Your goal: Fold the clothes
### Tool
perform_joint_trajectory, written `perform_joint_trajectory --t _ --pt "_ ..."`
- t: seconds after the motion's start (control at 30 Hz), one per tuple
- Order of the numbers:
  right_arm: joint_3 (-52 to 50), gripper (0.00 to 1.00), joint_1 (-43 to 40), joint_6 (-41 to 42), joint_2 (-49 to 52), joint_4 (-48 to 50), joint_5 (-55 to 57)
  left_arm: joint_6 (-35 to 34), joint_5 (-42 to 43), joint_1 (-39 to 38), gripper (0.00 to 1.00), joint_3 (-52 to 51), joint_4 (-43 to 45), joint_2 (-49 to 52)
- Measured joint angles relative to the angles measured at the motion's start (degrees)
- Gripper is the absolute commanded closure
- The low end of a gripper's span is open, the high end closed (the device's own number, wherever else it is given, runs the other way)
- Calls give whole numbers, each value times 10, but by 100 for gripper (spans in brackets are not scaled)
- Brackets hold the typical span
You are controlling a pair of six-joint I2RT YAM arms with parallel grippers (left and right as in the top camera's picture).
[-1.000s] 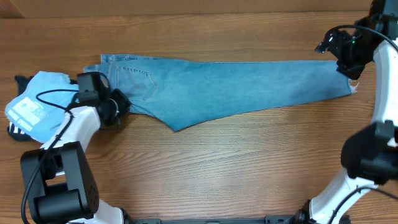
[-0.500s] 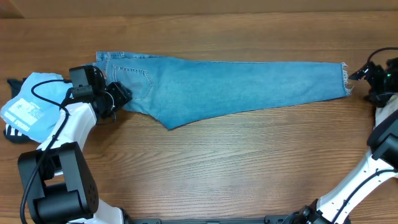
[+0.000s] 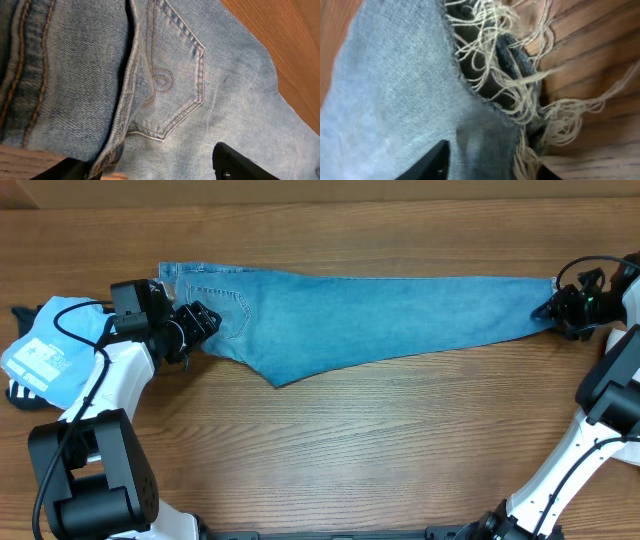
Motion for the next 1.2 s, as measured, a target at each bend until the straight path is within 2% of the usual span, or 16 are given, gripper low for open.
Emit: perform_joint_trajectory --t 0.07,0.17,0.23,0.33,0.5,0.6,0.7,0.73,0.77,0.9,0.97,1.0,1.03,1.1,1.17,1.2 --pt "2 30 0 13 0 -11 -13 0 2 0 28 0 0 0" --pt "6 15 -5 52 0 -53 -5 2 7 0 28 1 0 0" --pt "6 15 -22 51 -1 -45 -15 10 8 0 28 1 0 0" --pt "6 14 -75 3 -1 -22 -45 13 10 0 28 1 0 0" --pt "5 14 -72 -15 1 25 -63 13 10 0 28 1 0 0" --pt "6 19 -52 -20 8 27 -85 13 11 0 28 1 0 0" --pt "6 28 -49 -22 12 27 -104 13 13 0 28 1 0 0" --pt "6 35 -49 -23 14 27 -109 13 13 0 28 1 1 0" --pt "6 51 -49 -23 16 26 -112 13 14 0 28 1 1 0" --pt "5 76 -49 -28 30 24 -132 13 17 0 28 1 2 0" --pt "4 74 -48 -34 36 20 -140 13 17 0 28 1 2 0" --pt "4 54 -48 -34 37 21 -142 13 17 0 28 1 2 0" --pt "4 39 -48 -35 37 21 -144 13 17 0 28 1 2 0" --pt "4 39 -48 -44 37 25 -183 13 17 0 28 1 2 0" --pt "2 60 -47 -56 40 46 -228 13 17 0 28 2 2 0" --pt "0 65 -47 -61 42 49 -240 13 17 0 28 2 2 0"
